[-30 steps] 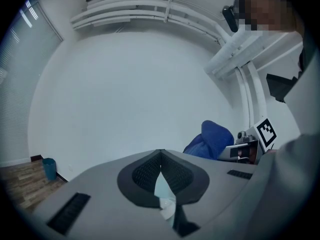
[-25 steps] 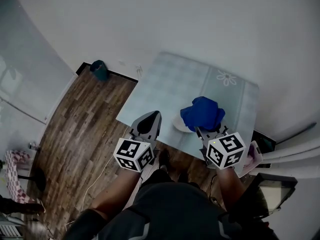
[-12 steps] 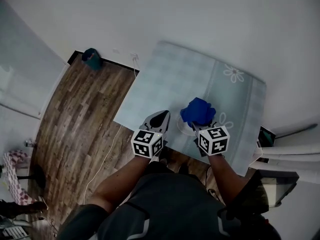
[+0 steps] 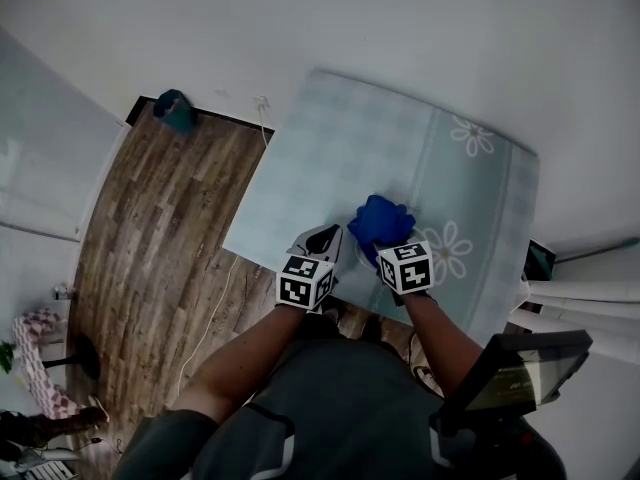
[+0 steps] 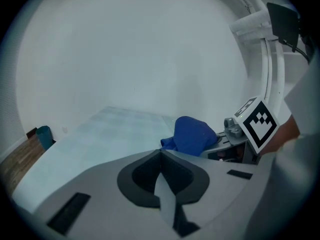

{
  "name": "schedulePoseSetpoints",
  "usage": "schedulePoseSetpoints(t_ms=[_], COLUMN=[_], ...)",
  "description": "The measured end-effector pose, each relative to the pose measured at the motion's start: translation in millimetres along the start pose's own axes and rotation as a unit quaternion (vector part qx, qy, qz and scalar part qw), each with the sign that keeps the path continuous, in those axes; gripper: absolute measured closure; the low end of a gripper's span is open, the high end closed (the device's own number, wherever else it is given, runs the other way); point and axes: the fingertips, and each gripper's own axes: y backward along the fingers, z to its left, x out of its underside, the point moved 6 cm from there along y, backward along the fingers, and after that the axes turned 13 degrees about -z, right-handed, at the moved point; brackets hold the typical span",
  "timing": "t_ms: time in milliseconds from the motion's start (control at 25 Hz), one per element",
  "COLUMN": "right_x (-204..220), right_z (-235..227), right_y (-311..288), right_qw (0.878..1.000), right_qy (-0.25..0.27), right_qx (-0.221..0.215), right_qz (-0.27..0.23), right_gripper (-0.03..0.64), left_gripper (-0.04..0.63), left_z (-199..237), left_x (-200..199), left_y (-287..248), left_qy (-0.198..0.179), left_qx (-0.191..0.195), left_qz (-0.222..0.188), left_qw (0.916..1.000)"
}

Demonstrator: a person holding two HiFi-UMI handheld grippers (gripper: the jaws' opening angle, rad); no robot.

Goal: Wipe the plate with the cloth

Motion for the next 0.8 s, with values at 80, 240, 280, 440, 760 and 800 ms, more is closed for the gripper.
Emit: schedulePoseSetpoints(t_ms=[80, 240, 280, 440, 760, 800], right_x=[1.7, 7.1, 7.9, 14.3, -9.5, -17.9], right_z=[-13.0, -43.9, -52.0, -84.3, -78.6, -64.5], right_y=[6.3, 26.1, 32.5, 58.7, 78.0, 70.2], right_qw=[1.000, 0.998, 0.998, 0.992, 0.992, 0.995], right_qy=[-0.005, -0.022, -0.024, -0.040, -0.052, -0.047], right_qx=[0.014, 0.050, 0.061, 0.116, 0.119, 0.090], right_qz=[0.003, 0.004, 0.003, 0.007, -0.012, -0.018], right_gripper=[0.499, 0.499, 0.499, 0.499, 0.499, 0.499], left_gripper=[0.586, 0.586, 0.586, 0.586, 0.586, 0.586], left_z=[0.1, -4.2, -5.0, -6.2, 3.7, 4.8], left_x=[1.6, 7.9, 9.1, 13.1, 17.1, 15.8], left_y=[-4.3, -14.0, -15.5, -16.4, -5.5, -5.1], left_qy=[0.001, 0.002, 0.005, 0.006, -0.003, -0.001], left_qx=[0.004, 0.012, 0.011, 0.009, -0.011, -0.014], left_qz=[0.002, 0.009, 0.010, 0.014, 0.013, 0.011], left_qw=[1.0000, 0.9999, 0.9999, 0.9998, 0.9999, 0.9998])
